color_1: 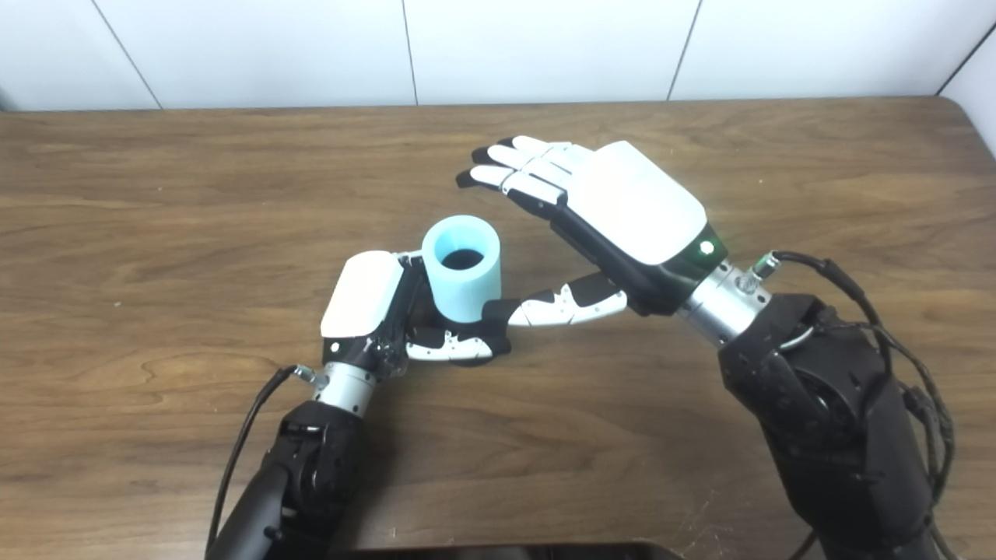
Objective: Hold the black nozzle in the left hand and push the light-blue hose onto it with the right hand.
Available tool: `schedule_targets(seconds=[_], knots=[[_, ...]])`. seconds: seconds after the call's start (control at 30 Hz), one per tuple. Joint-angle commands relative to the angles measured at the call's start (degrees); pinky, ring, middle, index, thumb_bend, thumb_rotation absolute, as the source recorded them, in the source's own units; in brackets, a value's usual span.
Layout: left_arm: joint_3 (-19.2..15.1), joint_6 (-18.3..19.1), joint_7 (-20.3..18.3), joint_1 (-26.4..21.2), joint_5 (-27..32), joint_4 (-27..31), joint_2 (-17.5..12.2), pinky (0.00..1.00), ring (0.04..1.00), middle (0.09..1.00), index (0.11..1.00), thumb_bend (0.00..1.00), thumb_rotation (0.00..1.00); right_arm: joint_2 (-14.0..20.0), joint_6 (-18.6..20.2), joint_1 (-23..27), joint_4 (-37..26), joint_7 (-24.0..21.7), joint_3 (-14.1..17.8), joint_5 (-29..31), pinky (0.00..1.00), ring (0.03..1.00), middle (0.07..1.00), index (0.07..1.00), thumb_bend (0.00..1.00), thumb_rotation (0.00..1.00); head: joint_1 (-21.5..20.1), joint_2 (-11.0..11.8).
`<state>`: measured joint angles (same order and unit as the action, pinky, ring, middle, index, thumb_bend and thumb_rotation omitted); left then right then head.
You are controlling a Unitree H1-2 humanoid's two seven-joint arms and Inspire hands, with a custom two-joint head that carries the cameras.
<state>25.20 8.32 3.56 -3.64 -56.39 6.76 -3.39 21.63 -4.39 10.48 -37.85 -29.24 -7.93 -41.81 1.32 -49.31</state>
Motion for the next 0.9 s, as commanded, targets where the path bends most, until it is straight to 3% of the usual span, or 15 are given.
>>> schedule_targets(seconds=[0.0,0.07,0.1,0.17,0.27,0.33,0.47,0.53,0.6,0.67,0.8,0.87], knots=[[0.14,2.05,-3.87,0.0,-1.52,-0.82,-1.88,0.67,0.605,0.542,0.501,0.52,0.03,-0.19,0.68,0.77,-0.41,1.08,1.01,-0.01,0.82,0.908,0.901,0.856,0.48,0.83,0.04,-0.02],[0.38,1.96,-5.11,-0.46,-1.6,-0.38,-2.61,0.75,0.656,0.624,0.498,0.52,0.06,-0.42,0.73,0.66,-0.25,1.05,1.11,-0.2,0.83,0.91,0.902,0.861,0.48,0.85,0.07,0.0],[0.54,1.84,-5.61,-0.76,-1.91,-0.26,-3.06,0.76,0.675,0.651,0.589,0.72,0.13,-0.56,0.78,0.57,-0.15,1.08,1.17,-0.26,0.83,0.909,0.901,0.861,0.49,0.85,0.05,-0.01],[0.99,1.58,-6.35,-1.35,-2.87,0.03,-4.02,0.81,0.725,0.712,0.706,0.92,0.26,-0.68,0.73,0.4,0.08,1.14,1.26,-0.4,0.82,0.907,0.9,0.862,0.49,0.86,0.09,-0.04],[1.48,1.36,-6.95,-2.0,-4.46,0.47,-5.17,0.86,0.78,0.777,0.796,0.99,0.41,-0.77,0.79,0.25,0.27,1.01,1.29,-0.32,0.83,0.91,0.904,0.871,0.49,0.85,0.15,-0.08],[1.41,0.88,-6.7,-2.32,-4.56,0.55,-5.71,0.88,0.803,0.806,0.828,1.0,0.46,-0.88,1.23,0.22,0.16,0.61,1.22,-0.45,0.83,0.915,0.91,0.881,0.48,0.85,0.27,0.02],[0.66,0.14,-6.09,-2.85,-4.2,0.78,-6.17,0.87,0.817,0.821,0.823,1.0,0.44,-1.07,1.4,0.14,0.4,0.77,0.96,-0.94,0.84,0.918,0.914,0.885,0.48,0.86,0.45,0.13],[-0.14,-0.31,-5.25,-2.93,-3.3,0.93,-5.85,0.75,0.762,0.766,0.765,1.0,0.39,-1.13,1.32,0.12,0.59,1.02,0.81,-1.21,0.83,0.917,0.913,0.884,0.48,0.86,0.57,0.16],[-1.0,-0.15,-6.0,-3.3,-2.74,1.78,-5.72,0.58,0.637,0.664,0.682,1.0,0.31,-1.15,1.23,0.09,0.67,1.02,0.63,-2.0,0.83,0.917,0.914,0.888,0.49,0.87,0.57,0.16],[-1.59,0.27,-7.32,-3.71,-2.79,2.87,-5.84,0.47,0.554,0.603,0.631,1.0,0.26,-1.25,1.28,0.05,0.74,1.0,0.5,-2.33,0.84,0.919,0.916,0.892,0.49,0.88,0.73,0.21],[-2.98,0.79,-9.76,-4.89,-3.15,4.88,-6.37,0.46,0.562,0.619,0.609,1.0,0.21,-1.52,1.82,0.03,0.84,0.8,0.5,-2.2,0.84,0.921,0.919,0.895,0.49,0.87,0.73,0.21],[-3.57,0.97,-11.01,-5.65,-3.57,5.71,-6.94,0.48,0.583,0.638,0.634,1.0,0.23,-1.56,1.89,0.06,0.89,0.73,0.52,-2.26,0.84,0.922,0.92,0.898,0.49,0.87,0.73,0.21]])
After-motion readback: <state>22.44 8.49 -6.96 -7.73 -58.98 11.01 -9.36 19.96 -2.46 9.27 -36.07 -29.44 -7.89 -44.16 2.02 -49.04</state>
